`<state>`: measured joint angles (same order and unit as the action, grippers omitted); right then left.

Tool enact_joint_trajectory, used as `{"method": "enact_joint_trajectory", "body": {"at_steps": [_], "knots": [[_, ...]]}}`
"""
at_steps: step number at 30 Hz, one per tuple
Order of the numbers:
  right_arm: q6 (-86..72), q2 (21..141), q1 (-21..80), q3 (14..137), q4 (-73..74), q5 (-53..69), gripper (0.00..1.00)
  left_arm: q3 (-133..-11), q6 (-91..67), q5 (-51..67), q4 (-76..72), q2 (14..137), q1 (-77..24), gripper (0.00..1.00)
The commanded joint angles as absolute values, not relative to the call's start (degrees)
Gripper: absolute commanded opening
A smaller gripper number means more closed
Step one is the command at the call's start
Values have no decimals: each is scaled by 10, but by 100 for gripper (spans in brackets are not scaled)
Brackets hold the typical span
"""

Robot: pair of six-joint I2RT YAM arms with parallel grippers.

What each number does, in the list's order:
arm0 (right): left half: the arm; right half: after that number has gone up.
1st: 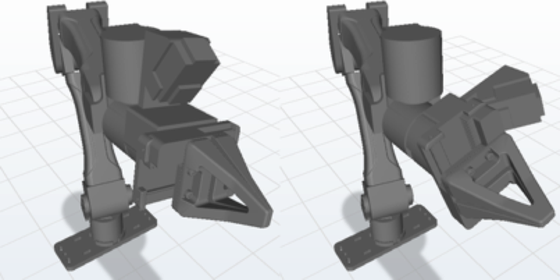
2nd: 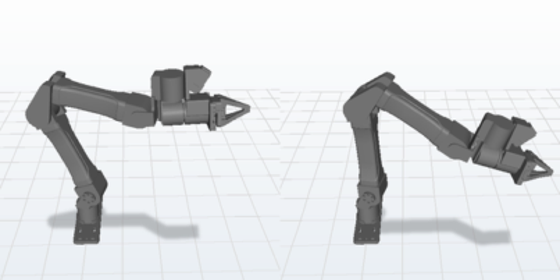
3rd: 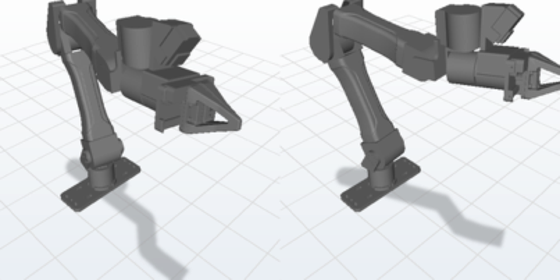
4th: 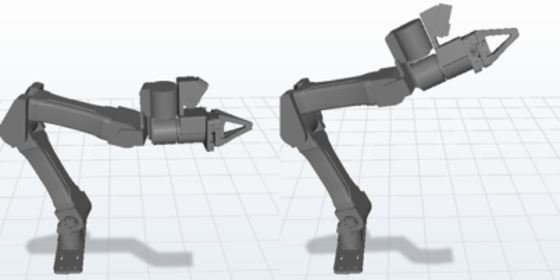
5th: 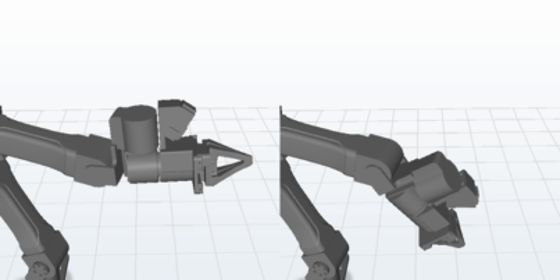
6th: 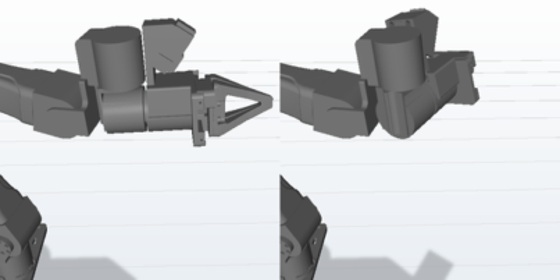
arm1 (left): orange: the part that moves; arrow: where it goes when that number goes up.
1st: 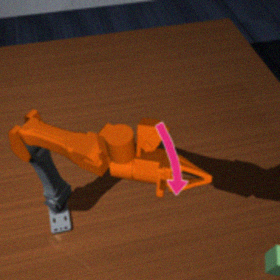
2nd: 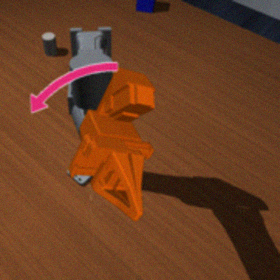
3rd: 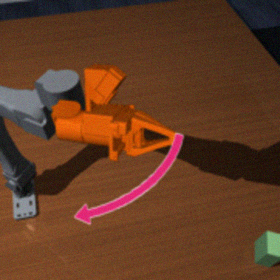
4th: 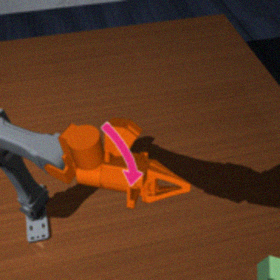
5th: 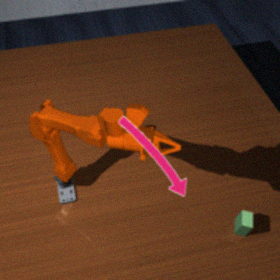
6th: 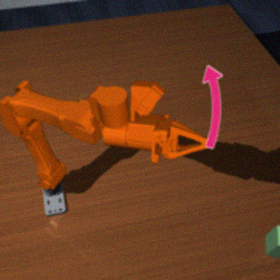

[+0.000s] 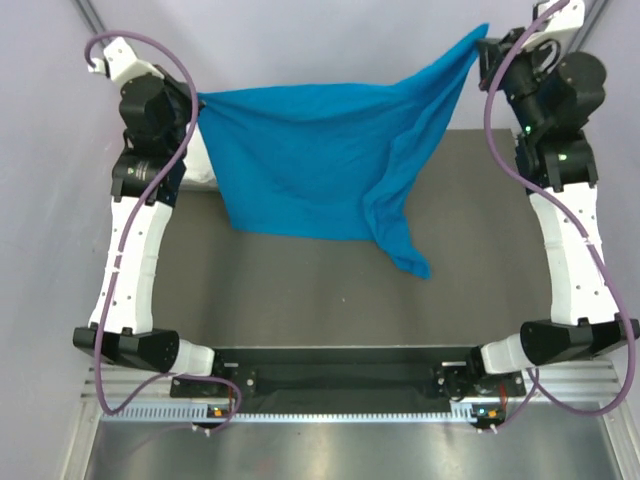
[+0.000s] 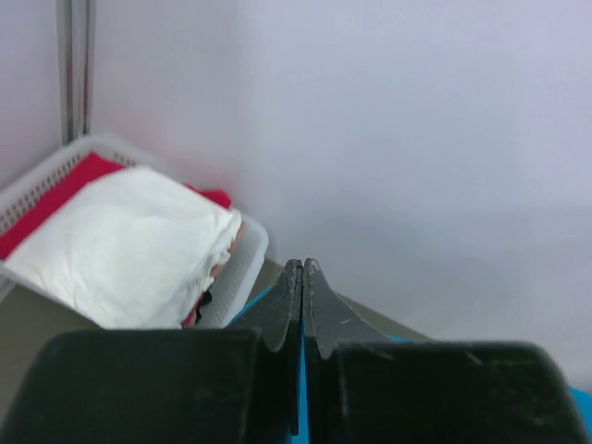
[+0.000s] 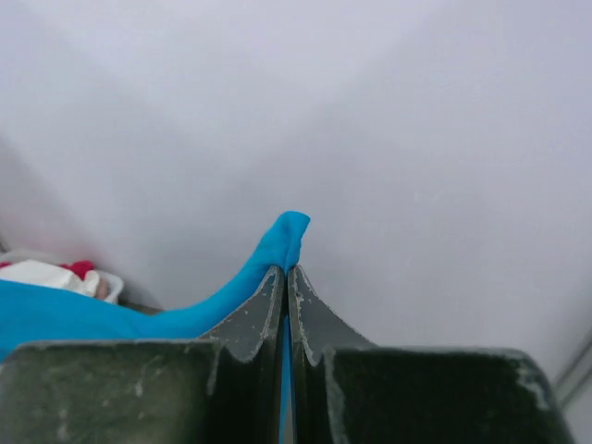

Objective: Fold and stack the t-shirts
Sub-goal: Flatten the tshirt out

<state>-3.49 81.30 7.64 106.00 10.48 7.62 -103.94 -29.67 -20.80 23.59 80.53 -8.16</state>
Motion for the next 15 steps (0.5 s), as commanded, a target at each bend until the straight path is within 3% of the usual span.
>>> {"method": "enact_joint_trajectory", "body": {"at_steps": [1, 15], "knots": [[68, 829, 55, 1197, 134, 83, 0, -1130, -224, -232, 280, 812, -78, 0], [80, 816, 42, 1259, 103, 180, 0, -1225, -175, -269, 315, 799, -77, 0]]}}
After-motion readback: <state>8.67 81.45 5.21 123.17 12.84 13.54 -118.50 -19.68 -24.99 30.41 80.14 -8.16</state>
